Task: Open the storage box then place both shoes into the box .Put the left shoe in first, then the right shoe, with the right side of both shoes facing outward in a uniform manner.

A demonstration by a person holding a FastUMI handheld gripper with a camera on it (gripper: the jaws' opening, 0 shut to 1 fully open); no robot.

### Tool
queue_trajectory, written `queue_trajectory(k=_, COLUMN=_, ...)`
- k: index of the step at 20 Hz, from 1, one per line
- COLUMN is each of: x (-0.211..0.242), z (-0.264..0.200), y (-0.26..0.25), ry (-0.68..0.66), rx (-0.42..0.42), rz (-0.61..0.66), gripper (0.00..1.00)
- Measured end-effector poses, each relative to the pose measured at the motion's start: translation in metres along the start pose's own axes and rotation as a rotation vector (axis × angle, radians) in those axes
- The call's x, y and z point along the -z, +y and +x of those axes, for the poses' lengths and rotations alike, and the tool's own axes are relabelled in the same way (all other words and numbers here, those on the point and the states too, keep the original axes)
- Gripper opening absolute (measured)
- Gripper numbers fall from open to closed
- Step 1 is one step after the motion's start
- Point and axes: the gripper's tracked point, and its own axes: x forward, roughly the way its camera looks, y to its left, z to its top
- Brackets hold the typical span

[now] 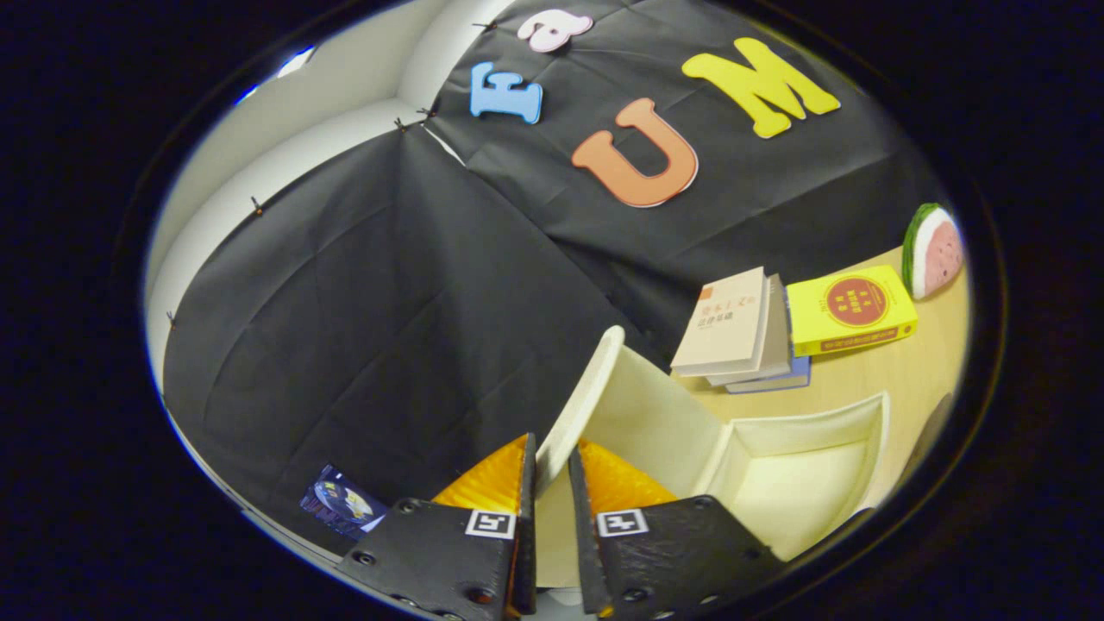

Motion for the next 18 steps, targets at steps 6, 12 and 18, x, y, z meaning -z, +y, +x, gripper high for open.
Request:
queue_trajectory(k=6, x=0.013, z=0.023, y=0.007, ry=0.022, rx=0.001, rz=-0.035, gripper=0.44)
queue_trajectory(k=12, x=0.008, z=0.005, y=-0.008, ry=-0.010, rx=0.014, rz=-0.036, gripper=0.83)
queue_trajectory(k=18, x=0.009, z=-0.005, y=-0.004, ry=-0.007, rx=-0.030, rz=-0.034, gripper=0.95)
